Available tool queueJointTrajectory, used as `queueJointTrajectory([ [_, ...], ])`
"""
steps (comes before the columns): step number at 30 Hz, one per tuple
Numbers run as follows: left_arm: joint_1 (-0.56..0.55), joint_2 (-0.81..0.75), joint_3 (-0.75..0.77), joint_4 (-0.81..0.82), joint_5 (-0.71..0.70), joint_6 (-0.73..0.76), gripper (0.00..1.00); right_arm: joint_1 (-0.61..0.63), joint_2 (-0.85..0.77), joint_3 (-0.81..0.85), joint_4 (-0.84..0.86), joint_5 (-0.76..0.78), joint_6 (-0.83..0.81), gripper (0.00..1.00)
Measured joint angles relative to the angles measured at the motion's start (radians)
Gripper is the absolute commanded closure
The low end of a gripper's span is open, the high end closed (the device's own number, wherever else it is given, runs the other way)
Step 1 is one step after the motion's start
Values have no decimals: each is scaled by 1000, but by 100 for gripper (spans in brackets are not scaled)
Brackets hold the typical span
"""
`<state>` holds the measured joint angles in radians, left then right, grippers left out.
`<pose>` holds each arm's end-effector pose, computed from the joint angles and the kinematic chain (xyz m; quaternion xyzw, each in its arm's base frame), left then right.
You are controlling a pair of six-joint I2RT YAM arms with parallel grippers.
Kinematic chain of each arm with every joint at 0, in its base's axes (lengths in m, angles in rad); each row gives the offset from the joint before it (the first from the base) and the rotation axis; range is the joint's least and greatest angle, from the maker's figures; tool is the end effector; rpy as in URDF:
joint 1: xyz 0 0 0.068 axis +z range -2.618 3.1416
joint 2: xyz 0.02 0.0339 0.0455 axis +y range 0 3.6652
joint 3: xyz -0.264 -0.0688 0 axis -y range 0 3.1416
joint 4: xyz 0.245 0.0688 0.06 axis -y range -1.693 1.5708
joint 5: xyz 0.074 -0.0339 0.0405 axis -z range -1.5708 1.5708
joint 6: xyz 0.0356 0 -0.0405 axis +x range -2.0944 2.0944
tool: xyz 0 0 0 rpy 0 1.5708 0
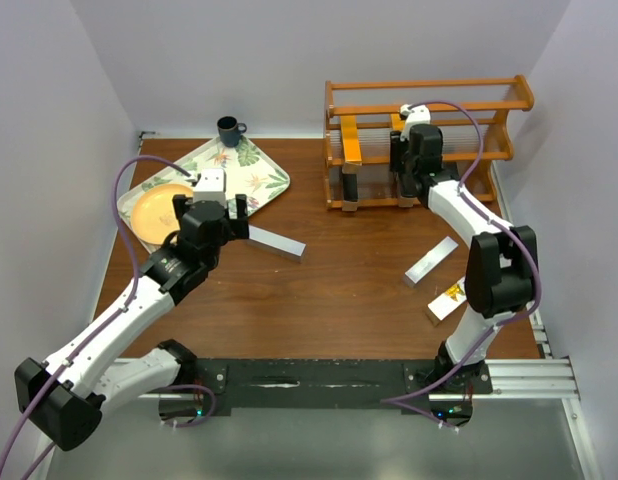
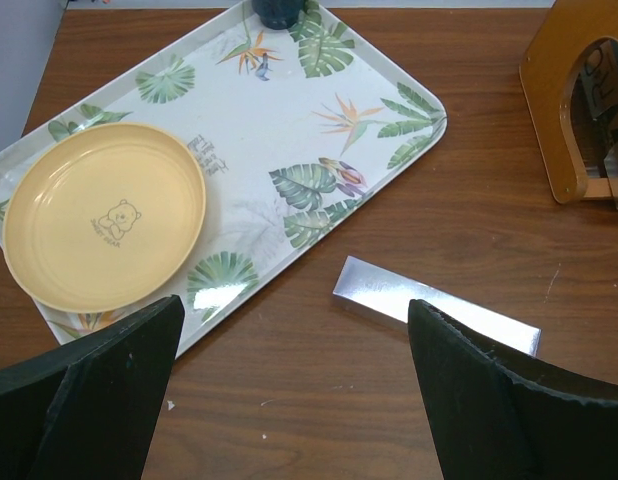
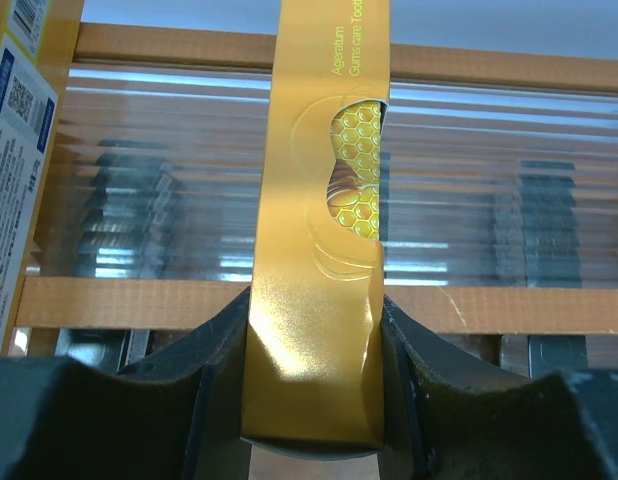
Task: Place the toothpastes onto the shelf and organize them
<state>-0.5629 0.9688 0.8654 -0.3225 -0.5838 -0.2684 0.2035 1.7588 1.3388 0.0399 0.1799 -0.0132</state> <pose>0.1922 -0.0980 0.3226 -0.0361 0.8192 0.0118 0.5723 0.4114 0.0784 0.2873 -0.0391 0.8252 -0.0210 0.5631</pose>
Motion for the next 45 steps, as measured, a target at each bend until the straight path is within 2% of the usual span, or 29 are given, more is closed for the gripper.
queueJointTrajectory([
  [3, 1, 0, 0, 0, 0, 0, 0, 0, 8, 4, 10, -1, 0, 72],
  [4, 1, 0, 0, 0, 1, 0, 0, 0, 8, 4, 11, -1, 0, 67],
  [5, 2, 0, 0, 0, 1, 0, 0, 0, 8, 4, 11, -1, 1, 58],
  [13, 6, 0, 0, 0, 12, 0, 0, -1, 6, 4, 28, 0, 10, 30],
  [16, 7, 0, 0, 0, 17, 0, 0, -1, 0, 3, 29, 0, 23, 14],
  [19, 7, -3, 0, 0, 28, 0, 0, -1, -24, -3, 27, 1, 35, 3],
  [28, 10, -46, 0, -1, 58, 0, 0, -1, -229, -69, -9, 44, 95, 2],
  [34, 13, -111, 0, -1, 86, 0, 0, -1, -443, -231, -86, 126, 180, 1],
  [45, 15, -210, -13, 8, 149, 0, 0, -2, -770, -498, -447, 325, 462, 1],
])
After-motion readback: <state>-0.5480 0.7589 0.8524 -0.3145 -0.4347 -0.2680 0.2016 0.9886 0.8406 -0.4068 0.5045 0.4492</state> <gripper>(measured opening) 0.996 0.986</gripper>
